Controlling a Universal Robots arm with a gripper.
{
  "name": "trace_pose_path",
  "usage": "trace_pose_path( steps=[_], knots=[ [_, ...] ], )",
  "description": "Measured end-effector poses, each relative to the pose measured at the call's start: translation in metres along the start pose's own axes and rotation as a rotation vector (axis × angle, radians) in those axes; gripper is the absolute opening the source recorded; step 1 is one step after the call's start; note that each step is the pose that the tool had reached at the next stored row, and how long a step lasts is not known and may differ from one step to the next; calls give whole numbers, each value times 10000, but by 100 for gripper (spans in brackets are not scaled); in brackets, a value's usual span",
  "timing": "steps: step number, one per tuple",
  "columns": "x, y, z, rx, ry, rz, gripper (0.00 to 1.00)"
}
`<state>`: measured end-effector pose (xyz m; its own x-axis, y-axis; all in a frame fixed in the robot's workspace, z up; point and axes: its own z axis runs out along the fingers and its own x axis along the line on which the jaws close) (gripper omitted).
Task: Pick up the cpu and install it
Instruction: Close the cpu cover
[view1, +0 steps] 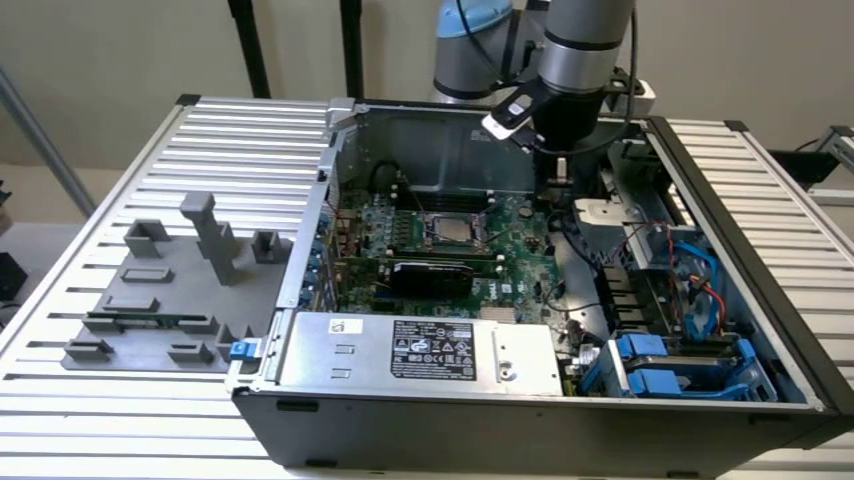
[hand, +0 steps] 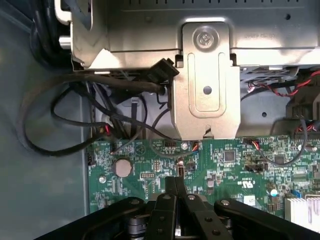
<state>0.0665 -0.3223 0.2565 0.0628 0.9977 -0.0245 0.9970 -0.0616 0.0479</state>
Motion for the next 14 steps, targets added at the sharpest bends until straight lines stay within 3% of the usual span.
trace_pose_path(
  steps=[5, 7, 8, 9, 12, 14],
  knots=[
    [-5, -15, 84, 21, 0, -6, 11],
    [-6, -41, 95, 75, -5, -12, 11],
    [-7, -49, 97, 148, -9, -15, 11],
    [-7, -51, 97, 268, -18, -21, 11],
    [-8, -56, 98, 696, -43, -33, 11],
    [-8, -61, 100, 930, -64, -42, 11]
  ],
)
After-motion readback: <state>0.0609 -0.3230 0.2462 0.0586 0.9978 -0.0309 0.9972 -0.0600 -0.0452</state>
